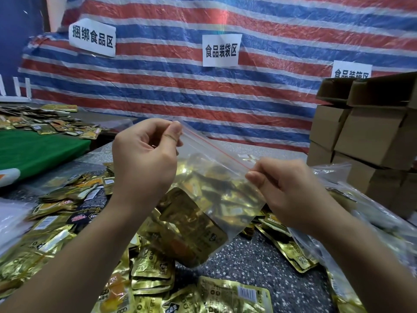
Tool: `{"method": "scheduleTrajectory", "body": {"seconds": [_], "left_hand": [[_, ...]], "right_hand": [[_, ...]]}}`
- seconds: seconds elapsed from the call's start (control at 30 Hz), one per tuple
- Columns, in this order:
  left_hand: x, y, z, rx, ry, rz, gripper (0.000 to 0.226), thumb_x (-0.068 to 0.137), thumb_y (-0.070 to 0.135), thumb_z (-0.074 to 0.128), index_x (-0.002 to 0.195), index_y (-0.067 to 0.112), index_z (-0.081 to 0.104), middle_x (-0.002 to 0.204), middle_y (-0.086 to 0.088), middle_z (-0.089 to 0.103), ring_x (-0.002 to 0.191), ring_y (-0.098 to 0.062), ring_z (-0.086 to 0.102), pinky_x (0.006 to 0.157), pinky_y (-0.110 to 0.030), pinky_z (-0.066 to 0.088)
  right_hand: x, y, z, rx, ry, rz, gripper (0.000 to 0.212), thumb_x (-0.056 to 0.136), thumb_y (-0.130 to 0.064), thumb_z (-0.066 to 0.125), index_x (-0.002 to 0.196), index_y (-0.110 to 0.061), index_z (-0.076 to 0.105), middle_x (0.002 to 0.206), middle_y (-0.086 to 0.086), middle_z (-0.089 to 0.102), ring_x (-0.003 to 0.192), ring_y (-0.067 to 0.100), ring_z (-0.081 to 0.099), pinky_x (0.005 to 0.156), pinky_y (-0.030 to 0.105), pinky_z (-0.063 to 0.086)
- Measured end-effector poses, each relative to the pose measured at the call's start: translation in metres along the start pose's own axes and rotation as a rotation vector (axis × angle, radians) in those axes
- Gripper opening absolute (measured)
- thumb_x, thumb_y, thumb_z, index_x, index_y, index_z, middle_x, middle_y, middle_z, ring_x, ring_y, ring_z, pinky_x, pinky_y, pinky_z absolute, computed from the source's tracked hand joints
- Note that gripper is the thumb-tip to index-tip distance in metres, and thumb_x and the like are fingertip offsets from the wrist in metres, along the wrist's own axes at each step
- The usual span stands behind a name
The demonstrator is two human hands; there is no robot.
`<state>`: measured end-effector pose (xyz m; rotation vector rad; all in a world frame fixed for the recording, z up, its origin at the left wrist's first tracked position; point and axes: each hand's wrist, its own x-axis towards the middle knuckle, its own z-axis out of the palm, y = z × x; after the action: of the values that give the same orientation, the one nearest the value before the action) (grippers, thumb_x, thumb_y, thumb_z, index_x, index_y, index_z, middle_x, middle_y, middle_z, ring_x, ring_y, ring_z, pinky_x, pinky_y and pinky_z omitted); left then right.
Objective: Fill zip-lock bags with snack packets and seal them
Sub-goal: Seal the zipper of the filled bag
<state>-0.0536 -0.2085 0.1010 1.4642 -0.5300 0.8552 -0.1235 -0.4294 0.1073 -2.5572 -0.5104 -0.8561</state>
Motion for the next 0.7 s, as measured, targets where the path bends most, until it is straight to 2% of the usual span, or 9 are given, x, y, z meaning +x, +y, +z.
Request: {"method": "scheduleTrajectory", "body": {"seconds": [0.07, 0.17, 0.23, 0.33, 0.5, 0.6, 0.7], "left_hand": [[0.002, -0.001, 0.000, -0.013, -0.029, -0.015, 0.019, 0.097, 0.025, 0.061, 0.079, 0.022, 0.070, 0.070, 0.004, 0.067, 0.061, -0.012, 0.061, 0.056, -0.033, 0.054], [0.007, -0.004, -0.001, -0.041, -0.049, -0.040, 0.021, 0.097, 0.025, 0.060, 0.078, 0.025, 0.069, 0.067, 0.006, 0.066, 0.059, -0.010, 0.060, 0.055, -0.026, 0.050], [0.009, -0.005, -0.002, -0.066, -0.053, -0.048, 0.021, 0.097, 0.024, 0.060, 0.078, 0.025, 0.068, 0.065, 0.007, 0.065, 0.058, -0.010, 0.059, 0.054, -0.023, 0.048], [0.008, -0.006, -0.001, -0.072, -0.077, -0.056, 0.020, 0.097, 0.024, 0.060, 0.079, 0.023, 0.069, 0.066, 0.006, 0.066, 0.057, -0.008, 0.059, 0.053, -0.019, 0.047], [0.007, -0.006, 0.001, -0.070, -0.083, -0.061, 0.019, 0.097, 0.024, 0.061, 0.081, 0.024, 0.069, 0.068, 0.005, 0.067, 0.057, -0.009, 0.061, 0.053, -0.019, 0.048], [0.006, -0.007, 0.002, -0.104, -0.069, -0.087, 0.020, 0.097, 0.025, 0.060, 0.080, 0.025, 0.069, 0.068, 0.005, 0.066, 0.057, -0.011, 0.060, 0.053, -0.021, 0.046], [0.006, -0.007, 0.002, -0.107, -0.081, -0.097, 0.020, 0.098, 0.027, 0.058, 0.081, 0.027, 0.067, 0.070, 0.006, 0.066, 0.059, -0.010, 0.060, 0.054, -0.021, 0.047]], "right_hand": [[-0.001, 0.002, 0.000, -0.011, -0.007, -0.025, 0.024, 0.098, -0.025, 0.057, 0.076, -0.015, 0.061, 0.053, -0.010, 0.047, 0.054, 0.009, 0.047, 0.047, 0.017, 0.033], [0.002, 0.004, -0.001, -0.005, -0.058, -0.031, 0.020, 0.098, -0.026, 0.057, 0.079, -0.020, 0.061, 0.056, -0.008, 0.051, 0.054, 0.015, 0.048, 0.048, 0.023, 0.035], [0.004, 0.004, -0.003, -0.020, -0.070, -0.053, 0.016, 0.096, -0.024, 0.060, 0.081, -0.020, 0.064, 0.060, -0.011, 0.055, 0.059, 0.014, 0.052, 0.052, 0.024, 0.039], [0.005, 0.005, -0.005, -0.053, -0.071, -0.079, 0.015, 0.094, -0.019, 0.063, 0.081, -0.015, 0.066, 0.067, -0.011, 0.058, 0.067, 0.012, 0.054, 0.058, 0.023, 0.041], [0.007, 0.006, -0.007, -0.109, -0.079, -0.133, 0.021, 0.096, -0.010, 0.060, 0.076, -0.004, 0.059, 0.065, -0.003, 0.053, 0.060, 0.014, 0.048, 0.057, 0.027, 0.038], [0.009, 0.004, -0.010, -0.120, -0.104, -0.115, 0.023, 0.099, -0.015, 0.055, 0.078, -0.005, 0.056, 0.064, 0.000, 0.052, 0.059, 0.019, 0.047, 0.059, 0.038, 0.039], [0.013, -0.003, -0.013, -0.153, -0.149, -0.069, 0.026, 0.098, -0.033, 0.044, 0.080, -0.016, 0.052, 0.065, -0.004, 0.052, 0.059, 0.016, 0.048, 0.056, 0.041, 0.041]]}}
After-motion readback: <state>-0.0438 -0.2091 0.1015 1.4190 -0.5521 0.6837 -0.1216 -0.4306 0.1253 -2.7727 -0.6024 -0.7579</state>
